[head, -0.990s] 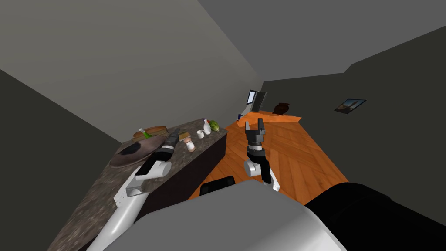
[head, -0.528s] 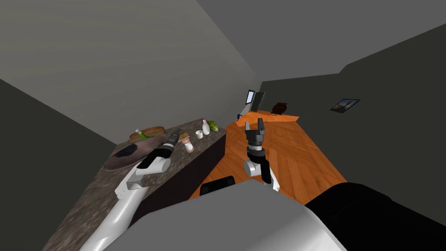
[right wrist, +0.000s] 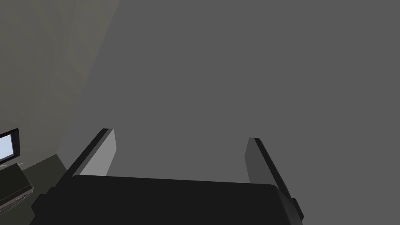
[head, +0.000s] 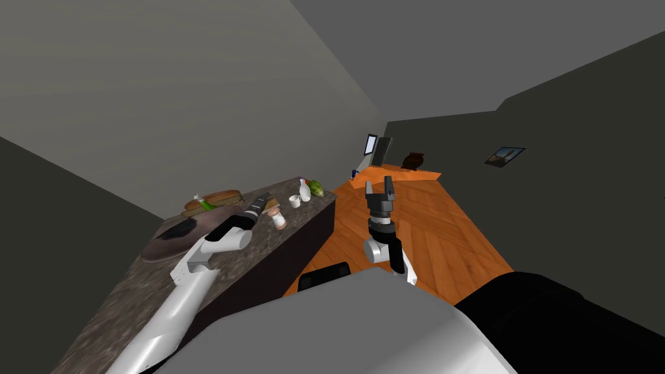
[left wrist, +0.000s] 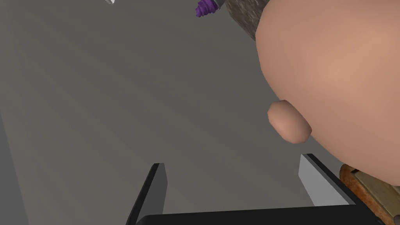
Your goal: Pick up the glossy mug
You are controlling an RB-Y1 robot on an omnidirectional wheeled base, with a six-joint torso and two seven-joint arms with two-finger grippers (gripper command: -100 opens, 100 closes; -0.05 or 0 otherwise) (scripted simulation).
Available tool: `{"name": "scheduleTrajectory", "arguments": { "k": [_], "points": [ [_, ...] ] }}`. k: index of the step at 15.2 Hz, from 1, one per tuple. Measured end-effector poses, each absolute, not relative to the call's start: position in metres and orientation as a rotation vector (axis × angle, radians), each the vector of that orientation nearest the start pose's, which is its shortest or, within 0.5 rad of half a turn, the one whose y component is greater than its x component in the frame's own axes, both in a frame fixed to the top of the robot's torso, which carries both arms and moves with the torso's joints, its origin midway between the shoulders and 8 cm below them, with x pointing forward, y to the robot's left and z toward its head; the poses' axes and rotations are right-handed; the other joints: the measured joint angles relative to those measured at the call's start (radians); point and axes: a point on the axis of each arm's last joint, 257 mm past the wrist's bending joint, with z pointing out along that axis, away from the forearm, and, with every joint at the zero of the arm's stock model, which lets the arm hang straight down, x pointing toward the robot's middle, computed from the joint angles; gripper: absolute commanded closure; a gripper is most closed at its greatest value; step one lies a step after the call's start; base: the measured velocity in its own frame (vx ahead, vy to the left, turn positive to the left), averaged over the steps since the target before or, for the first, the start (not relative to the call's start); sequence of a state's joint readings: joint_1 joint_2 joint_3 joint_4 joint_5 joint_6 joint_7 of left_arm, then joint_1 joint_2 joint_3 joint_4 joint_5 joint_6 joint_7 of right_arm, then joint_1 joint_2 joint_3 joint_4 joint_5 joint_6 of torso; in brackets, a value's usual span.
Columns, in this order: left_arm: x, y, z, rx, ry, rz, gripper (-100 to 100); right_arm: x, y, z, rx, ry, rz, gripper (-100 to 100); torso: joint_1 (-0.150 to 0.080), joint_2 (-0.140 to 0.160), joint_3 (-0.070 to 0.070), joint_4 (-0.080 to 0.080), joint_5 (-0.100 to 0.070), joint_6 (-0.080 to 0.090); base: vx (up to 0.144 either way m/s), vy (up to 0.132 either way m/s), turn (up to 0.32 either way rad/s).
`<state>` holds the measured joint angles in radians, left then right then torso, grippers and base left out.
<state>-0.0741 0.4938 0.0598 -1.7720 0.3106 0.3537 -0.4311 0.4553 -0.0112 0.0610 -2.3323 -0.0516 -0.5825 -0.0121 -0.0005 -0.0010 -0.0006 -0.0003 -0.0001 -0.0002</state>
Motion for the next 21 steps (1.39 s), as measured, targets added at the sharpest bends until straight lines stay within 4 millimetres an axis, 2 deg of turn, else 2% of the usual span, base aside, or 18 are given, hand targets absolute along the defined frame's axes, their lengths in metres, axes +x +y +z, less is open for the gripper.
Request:
{"name": "scheduleTrajectory", "arguments": {
  "k": [5,12,21],
  "points": [
    [0.576,0.366,-0.145,-0.791,1.589,-0.637,-100,0.320,-0.257,0.075,0.553,0.462,1.460,0,-0.001,-0.001,0.000,0.000,0.000,0.000,0.018,-0.016,-0.063],
    [0.586,0.387,-0.163,-0.832,1.706,-0.529,-100,0.320,-0.257,0.075,0.553,0.462,1.460,0,-0.001,-0.001,-0.001,0.000,0.000,0.000,0.020,-0.015,-0.056],
    [0.588,0.412,-0.188,-0.891,1.850,-0.408,-100,0.320,-0.257,0.075,0.553,0.462,1.460,0,-0.001,-0.001,-0.001,0.000,0.000,0.000,0.021,-0.015,-0.046]
  ]
}}
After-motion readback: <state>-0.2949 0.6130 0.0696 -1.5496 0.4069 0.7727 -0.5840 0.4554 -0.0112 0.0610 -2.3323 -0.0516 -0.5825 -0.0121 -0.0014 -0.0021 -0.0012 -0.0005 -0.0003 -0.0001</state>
